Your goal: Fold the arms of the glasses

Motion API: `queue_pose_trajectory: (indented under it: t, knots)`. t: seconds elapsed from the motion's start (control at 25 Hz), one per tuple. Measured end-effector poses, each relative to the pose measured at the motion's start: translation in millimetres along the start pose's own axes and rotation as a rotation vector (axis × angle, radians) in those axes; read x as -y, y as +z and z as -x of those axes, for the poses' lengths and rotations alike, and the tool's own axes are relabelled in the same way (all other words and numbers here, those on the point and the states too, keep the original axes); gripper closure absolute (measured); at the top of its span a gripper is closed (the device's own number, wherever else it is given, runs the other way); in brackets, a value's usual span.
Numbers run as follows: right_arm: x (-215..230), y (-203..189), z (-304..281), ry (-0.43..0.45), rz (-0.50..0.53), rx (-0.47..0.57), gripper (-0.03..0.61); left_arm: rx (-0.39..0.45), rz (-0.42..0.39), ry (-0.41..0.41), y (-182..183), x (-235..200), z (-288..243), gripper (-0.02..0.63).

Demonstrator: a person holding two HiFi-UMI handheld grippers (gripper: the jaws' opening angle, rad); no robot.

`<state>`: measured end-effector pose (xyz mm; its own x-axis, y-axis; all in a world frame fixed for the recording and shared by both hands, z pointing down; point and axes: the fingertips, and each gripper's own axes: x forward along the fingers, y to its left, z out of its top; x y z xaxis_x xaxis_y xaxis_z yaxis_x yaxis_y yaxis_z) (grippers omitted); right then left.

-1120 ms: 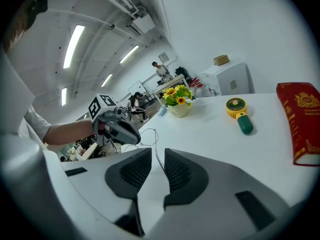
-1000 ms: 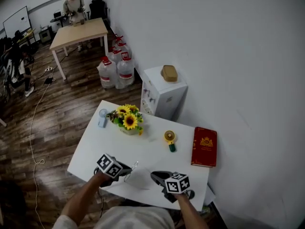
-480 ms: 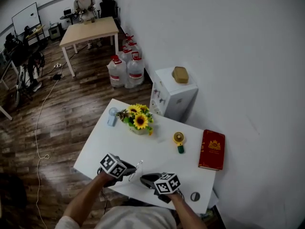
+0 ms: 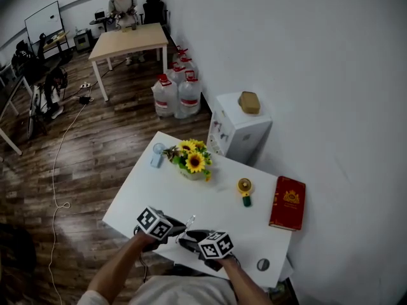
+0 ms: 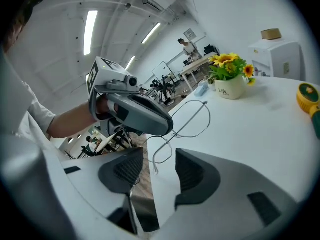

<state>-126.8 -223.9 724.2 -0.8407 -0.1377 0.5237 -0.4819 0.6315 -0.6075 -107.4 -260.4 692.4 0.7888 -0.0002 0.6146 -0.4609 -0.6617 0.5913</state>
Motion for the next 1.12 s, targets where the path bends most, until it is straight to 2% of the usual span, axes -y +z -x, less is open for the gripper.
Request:
queue_pose_trajectory:
  t: [0.04,0.16,0.36,0.52,0.72,0.84,0.88,0.96,1.04,1.12]
  knots:
    - [2.7,1.0,1.6,-0.02,0.004,0.012,0.371,0.004,0.004,0.007,-0.2,-1.3,1.1,0.601]
    - [15.3,10.6,16.6,-0.084,-0.014,0.1,0.339,0.023,0.021,0.037,-0.2,-8.4,5.7,0.601]
    - [46.1,24.7,61.3,-0.164,-0.169,0.302,0.334,0.082,0.075,0.092,3.4,-28.6,15.5,0.601]
    - [59.8,19.7,89.7,-0.212,-0.238,0.372,0.337,0.137,0.112,0.147,10.0,-45.0,26.8,0.601]
    - [60.7,5.0,98.4,-0.214,-0.308,0.404,0.341,0.227,0.181,0.188,24.0,-59.6,41.2,0.601]
    - [52.7,-3.2,89.7,-0.167,-0.348,0.395,0.342,0.27,0.201,0.205,30.5,-63.2,46.9,0.601]
    - [46.5,-5.9,83.9,-0.138,-0.349,0.374,0.349,0.277,0.205,0.203,31.8,-62.4,47.5,0.601]
    - [30.5,-10.6,70.9,-0.071,-0.331,0.312,0.413,0.286,0.212,0.187,34.0,-58.4,46.6,0.601]
    - [21.3,-11.8,61.7,-0.041,-0.312,0.28,0.417,0.289,0.213,0.172,36.5,-53.7,44.0,0.601]
    - [21.4,-10.0,57.4,-0.045,-0.307,0.294,0.416,0.289,0.205,0.164,38.0,-49.3,41.9,0.601]
